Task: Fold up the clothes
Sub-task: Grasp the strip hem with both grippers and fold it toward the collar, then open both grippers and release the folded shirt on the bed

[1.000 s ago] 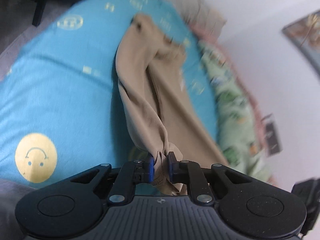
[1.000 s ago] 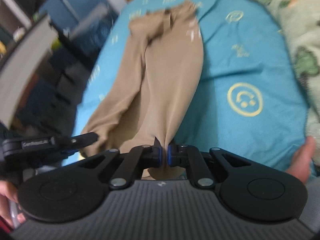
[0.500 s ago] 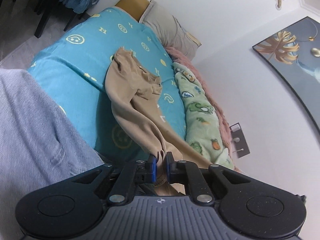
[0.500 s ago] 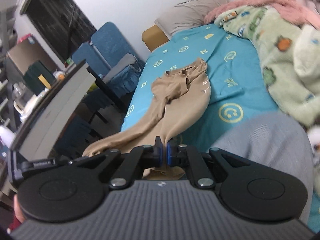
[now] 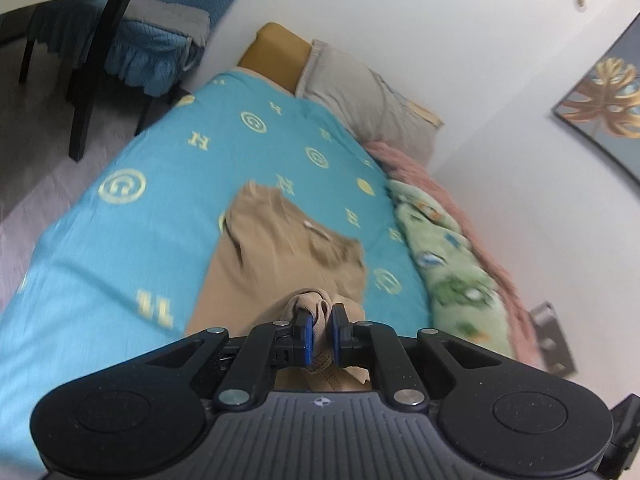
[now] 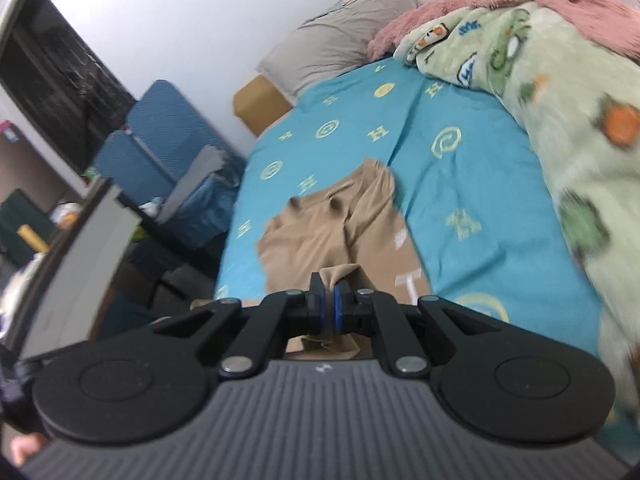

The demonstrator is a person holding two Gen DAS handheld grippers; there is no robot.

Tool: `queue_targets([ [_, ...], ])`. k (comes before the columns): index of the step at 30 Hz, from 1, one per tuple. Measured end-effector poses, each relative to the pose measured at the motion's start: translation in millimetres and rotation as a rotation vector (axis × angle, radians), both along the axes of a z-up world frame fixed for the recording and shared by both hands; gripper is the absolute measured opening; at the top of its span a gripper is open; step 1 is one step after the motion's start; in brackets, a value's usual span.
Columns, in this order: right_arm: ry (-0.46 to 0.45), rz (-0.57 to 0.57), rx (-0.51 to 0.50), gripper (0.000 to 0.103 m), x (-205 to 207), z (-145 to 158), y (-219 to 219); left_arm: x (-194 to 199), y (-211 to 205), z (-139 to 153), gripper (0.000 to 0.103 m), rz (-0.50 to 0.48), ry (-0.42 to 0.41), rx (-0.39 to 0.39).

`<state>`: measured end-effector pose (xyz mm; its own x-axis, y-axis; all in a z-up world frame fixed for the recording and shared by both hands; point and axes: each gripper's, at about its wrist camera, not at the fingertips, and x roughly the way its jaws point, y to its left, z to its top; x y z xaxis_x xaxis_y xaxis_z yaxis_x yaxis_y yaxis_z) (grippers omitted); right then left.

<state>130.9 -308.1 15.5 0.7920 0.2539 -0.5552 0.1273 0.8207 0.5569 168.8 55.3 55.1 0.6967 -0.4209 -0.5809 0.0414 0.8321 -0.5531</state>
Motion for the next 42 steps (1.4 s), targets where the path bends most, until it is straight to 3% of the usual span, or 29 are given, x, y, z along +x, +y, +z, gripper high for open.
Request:
queue_targets([
  [4,0.022,-0.006,-0.047,0.008,64,-28,1,65,-20,-25,0.010,0.015,-0.010,0.114],
  [9,0.064,0.013,-0.118,0.008,128,-79,8,129,-40,-83,0.010,0.001,0.021,0.259],
  [14,0.096,0.027,-0.177,0.008,164,-129,16,159,-44,-142,0.010,-0.016,0.090,0.303],
  [17,0.128,0.044,-0.231,0.010,170,-140,24,160,-44,-156,0.011,-0.037,0.081,0.315],
  [19,0.137,0.051,-0.274,0.010,171,-140,30,158,-46,-154,0.011,-0.051,0.063,0.331],
  [21,0.144,0.046,-0.301,0.011,170,-136,35,153,-48,-148,0.019,-0.062,0.051,0.347],
  [23,0.143,0.028,-0.298,0.012,163,-129,35,143,-49,-138,0.036,-0.065,0.028,0.354],
  [24,0.143,0.015,-0.292,0.014,158,-126,35,137,-50,-130,0.051,-0.062,0.012,0.367],
  [25,0.142,0.000,-0.284,0.021,152,-122,34,129,-52,-123,0.061,-0.058,-0.009,0.387],
  [27,0.118,-0.023,-0.255,0.052,136,-109,33,111,-52,-107,0.068,-0.061,-0.060,0.384],
  [28,0.093,-0.031,-0.243,0.075,126,-101,34,102,-50,-100,0.076,-0.062,-0.081,0.366],
  [29,0.058,-0.036,-0.239,0.081,117,-91,35,92,-49,-93,0.080,-0.061,-0.102,0.360],
  [34,-0.091,-0.018,-0.274,0.083,70,-43,47,41,-56,-57,0.101,-0.060,-0.231,0.465],
  [42,-0.267,-0.006,-0.356,0.083,-2,-12,68,-42,-48,-25,0.103,-0.062,-0.400,0.506],
])
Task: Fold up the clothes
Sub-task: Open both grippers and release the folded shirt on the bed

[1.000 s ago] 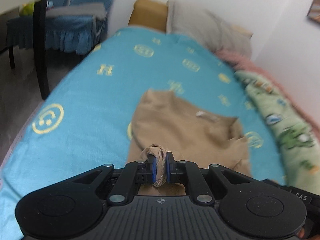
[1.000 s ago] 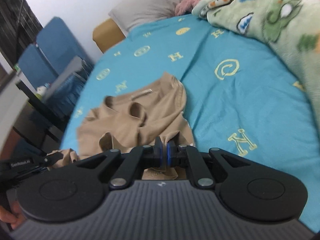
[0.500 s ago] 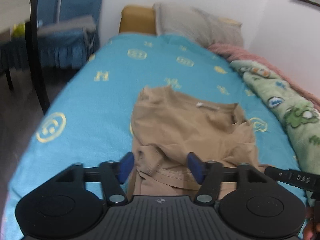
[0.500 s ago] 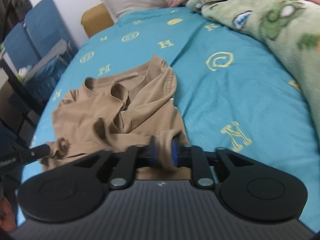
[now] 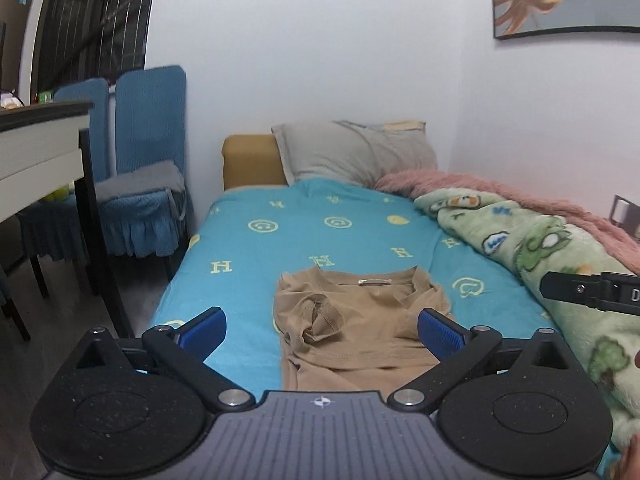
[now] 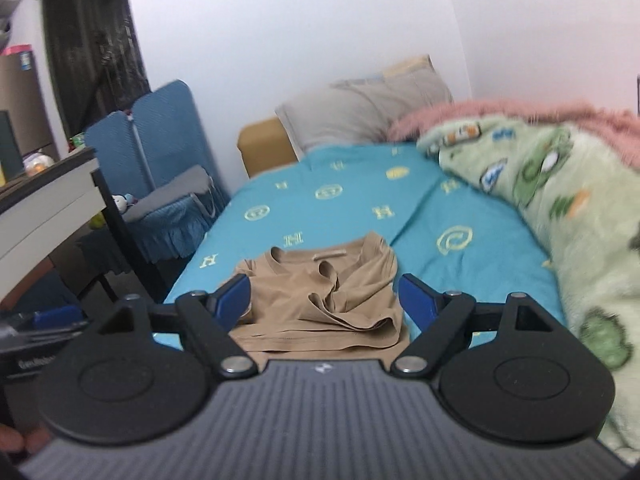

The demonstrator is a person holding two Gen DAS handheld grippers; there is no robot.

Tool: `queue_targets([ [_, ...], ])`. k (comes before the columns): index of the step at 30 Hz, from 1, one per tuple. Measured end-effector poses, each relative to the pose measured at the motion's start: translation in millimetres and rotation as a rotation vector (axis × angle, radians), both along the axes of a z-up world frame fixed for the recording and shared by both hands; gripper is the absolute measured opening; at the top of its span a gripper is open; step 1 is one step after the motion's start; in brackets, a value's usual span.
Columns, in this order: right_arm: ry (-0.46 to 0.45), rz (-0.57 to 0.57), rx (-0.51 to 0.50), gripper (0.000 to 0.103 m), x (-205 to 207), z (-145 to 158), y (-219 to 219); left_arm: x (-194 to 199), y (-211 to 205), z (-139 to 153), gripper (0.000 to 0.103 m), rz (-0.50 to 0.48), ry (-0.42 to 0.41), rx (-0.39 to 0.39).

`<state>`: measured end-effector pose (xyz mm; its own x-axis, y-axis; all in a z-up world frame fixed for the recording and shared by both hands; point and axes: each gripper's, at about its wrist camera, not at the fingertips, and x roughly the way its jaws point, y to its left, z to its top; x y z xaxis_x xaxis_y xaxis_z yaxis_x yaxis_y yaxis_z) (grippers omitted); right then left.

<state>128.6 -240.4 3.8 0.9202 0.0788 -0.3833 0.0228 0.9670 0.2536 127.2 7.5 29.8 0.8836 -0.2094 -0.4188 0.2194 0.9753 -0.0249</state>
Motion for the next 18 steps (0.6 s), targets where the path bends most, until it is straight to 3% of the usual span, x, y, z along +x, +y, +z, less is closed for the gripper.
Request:
queue_targets([
  [8,-0.082,0.032,-0.181,0.083,-24,-8,24,-28,-2,-15,0.103,0.001,-0.016,0.006],
  [12,-0.041,0.055,-0.178,0.083,-19,-10,26,-32,-7,-17,0.103,-0.003,-0.059,0.056],
  [18,-0.006,0.089,-0.154,0.083,-17,-9,28,-35,-9,-22,0.103,0.016,-0.090,0.050],
])
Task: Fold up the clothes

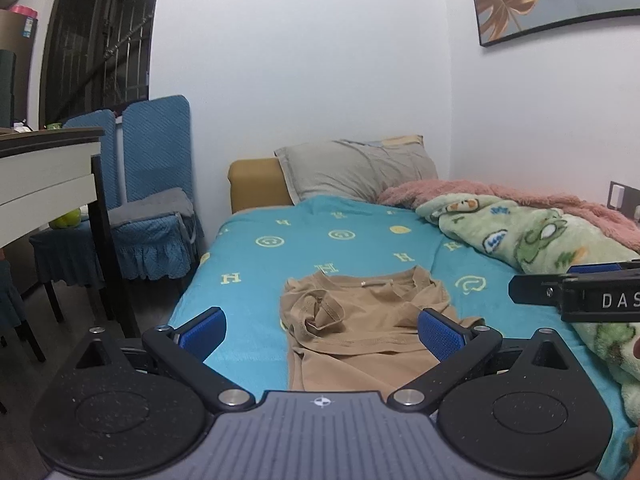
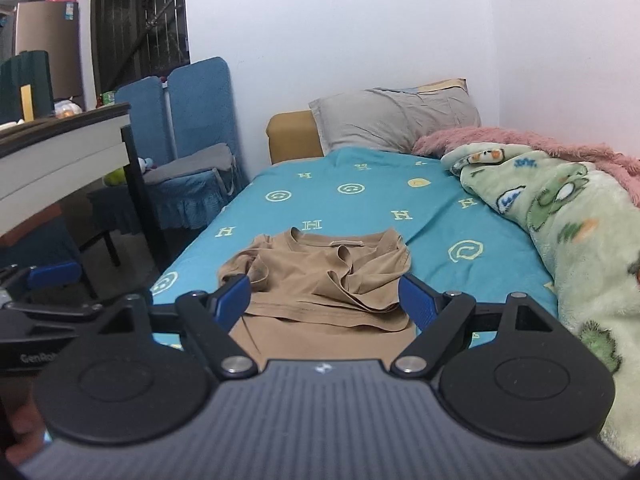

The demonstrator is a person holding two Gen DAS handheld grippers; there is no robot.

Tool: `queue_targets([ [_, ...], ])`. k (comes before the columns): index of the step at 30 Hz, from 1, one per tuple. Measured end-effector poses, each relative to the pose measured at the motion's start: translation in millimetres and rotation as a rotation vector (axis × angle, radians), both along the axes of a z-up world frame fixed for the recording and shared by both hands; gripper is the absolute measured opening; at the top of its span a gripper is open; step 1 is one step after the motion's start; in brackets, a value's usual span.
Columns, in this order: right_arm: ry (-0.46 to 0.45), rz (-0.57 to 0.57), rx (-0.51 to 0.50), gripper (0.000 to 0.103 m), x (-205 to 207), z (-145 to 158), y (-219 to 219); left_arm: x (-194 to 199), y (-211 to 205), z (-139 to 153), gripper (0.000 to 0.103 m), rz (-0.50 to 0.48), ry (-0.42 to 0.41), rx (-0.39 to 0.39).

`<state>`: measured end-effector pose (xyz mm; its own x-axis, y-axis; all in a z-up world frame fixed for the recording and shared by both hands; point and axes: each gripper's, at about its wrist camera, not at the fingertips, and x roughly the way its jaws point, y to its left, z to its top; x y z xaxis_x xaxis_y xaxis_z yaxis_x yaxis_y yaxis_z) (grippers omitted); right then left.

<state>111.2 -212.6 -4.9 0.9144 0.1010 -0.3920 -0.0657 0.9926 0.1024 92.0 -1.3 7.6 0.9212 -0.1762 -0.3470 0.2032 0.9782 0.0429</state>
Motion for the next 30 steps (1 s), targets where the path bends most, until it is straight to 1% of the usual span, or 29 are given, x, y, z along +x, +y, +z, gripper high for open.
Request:
queue_targets([
  [6,0.019,0.007,-0.018,0.083,1,-2,6,1,4,-4,0.103,0.012,0.006,-0.015],
  [10,0.032,-0.062,-0.060,0.083,4,-5,7,2,2,-8,0.103,0.018,0.026,-0.004],
  [14,0.011,-0.139,-0.137,0.083,5,-11,12,11,4,-15,0.103,0.019,0.093,-0.020],
  [15,0.008,-0.139,-0.138,0.083,5,-13,11,13,6,-18,0.103,0.008,0.114,-0.031],
  [16,0.019,-0.128,-0.118,0.083,7,-15,9,15,7,-20,0.103,0.003,0.129,-0.040],
  [19,0.088,-0.106,0.084,0.083,12,-23,-13,21,11,-23,0.103,0.029,0.163,-0.058],
  [21,0.136,-0.093,0.229,0.083,15,-28,-29,25,16,-25,0.103,0.038,0.197,-0.097],
  [22,0.160,-0.087,0.301,0.083,16,-31,-37,28,20,-26,0.103,0.040,0.224,-0.133],
  [23,0.183,-0.098,0.365,0.083,18,-35,-44,31,25,-27,0.103,0.041,0.259,-0.176],
  [26,0.249,-0.196,0.512,0.084,18,-51,-67,43,41,-35,0.103,0.029,0.376,-0.331],
  [30,0.415,-0.261,0.810,0.084,18,-89,-94,58,64,-57,0.102,0.034,0.553,-0.549],
])
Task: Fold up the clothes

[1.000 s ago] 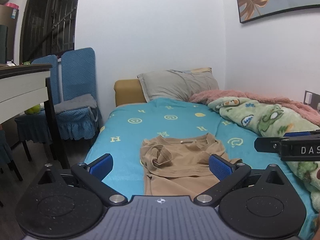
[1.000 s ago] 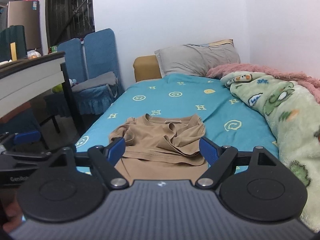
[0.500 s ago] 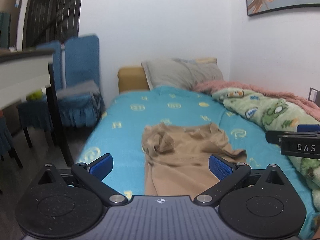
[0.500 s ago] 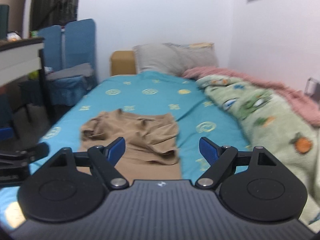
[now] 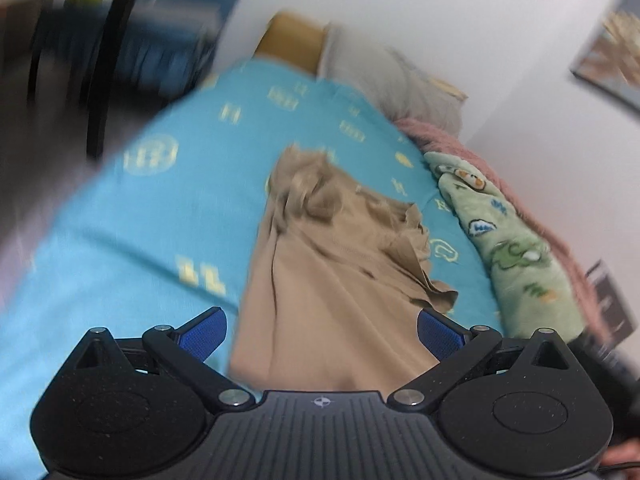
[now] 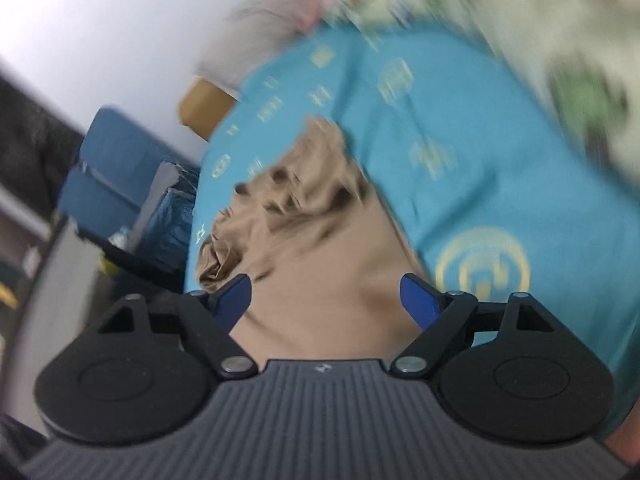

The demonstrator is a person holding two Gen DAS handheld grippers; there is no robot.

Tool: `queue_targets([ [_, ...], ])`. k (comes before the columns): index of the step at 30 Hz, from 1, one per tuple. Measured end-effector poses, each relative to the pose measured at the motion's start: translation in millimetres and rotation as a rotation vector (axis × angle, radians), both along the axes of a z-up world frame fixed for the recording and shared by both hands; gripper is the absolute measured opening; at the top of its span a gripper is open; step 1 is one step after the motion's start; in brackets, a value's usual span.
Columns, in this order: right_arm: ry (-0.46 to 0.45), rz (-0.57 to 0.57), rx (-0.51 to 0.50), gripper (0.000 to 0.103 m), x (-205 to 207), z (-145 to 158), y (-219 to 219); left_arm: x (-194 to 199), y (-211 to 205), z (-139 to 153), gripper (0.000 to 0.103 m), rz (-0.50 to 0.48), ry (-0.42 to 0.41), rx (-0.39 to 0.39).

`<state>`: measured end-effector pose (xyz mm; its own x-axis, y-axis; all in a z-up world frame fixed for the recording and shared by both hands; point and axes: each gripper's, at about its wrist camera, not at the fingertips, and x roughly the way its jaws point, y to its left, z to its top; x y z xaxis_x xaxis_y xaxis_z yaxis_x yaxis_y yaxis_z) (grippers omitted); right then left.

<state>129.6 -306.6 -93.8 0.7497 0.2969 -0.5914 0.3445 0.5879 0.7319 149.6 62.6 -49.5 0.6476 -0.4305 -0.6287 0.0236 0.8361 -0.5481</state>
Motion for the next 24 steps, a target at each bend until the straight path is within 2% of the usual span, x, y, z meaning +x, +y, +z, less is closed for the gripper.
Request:
queue_targets([
  [3,0.093,-0.073,0.150,0.084,-5,-26,-10,9,12,-24,0.100,0.009,0.131,-0.166],
  [5,0.124,-0.103,0.226,0.076,-6,-38,-12,15,18,-40,0.100,0.015,0.217,-0.276],
  [6,0.138,-0.107,0.256,0.076,-5,-43,-12,17,21,-48,0.098,0.019,0.255,-0.319],
  [9,0.179,-0.101,0.291,0.073,2,-55,-8,23,16,-68,0.092,0.012,0.340,-0.394],
  [11,0.191,-0.090,0.310,0.059,10,-62,-5,27,6,-81,0.090,-0.012,0.391,-0.446],
  [12,0.196,-0.089,0.312,0.053,14,-65,-3,30,-1,-86,0.090,-0.026,0.415,-0.460],
  [13,0.203,-0.092,0.293,0.030,17,-65,-1,34,-9,-90,0.089,-0.041,0.435,-0.449],
  [14,0.211,-0.099,0.260,0.018,19,-64,1,38,-17,-93,0.088,-0.056,0.451,-0.440],
  [16,0.189,-0.101,0.239,0.011,20,-60,4,41,-34,-95,0.088,-0.087,0.456,-0.444],
  [18,0.133,-0.099,0.240,0.010,18,-51,6,42,-51,-97,0.088,-0.116,0.456,-0.466],
  [21,0.030,-0.090,0.229,0.008,11,-31,9,45,-64,-104,0.088,-0.092,0.448,-0.452],
  [24,-0.042,-0.083,0.187,0.008,5,-19,6,48,-63,-100,0.088,-0.071,0.391,-0.459],
])
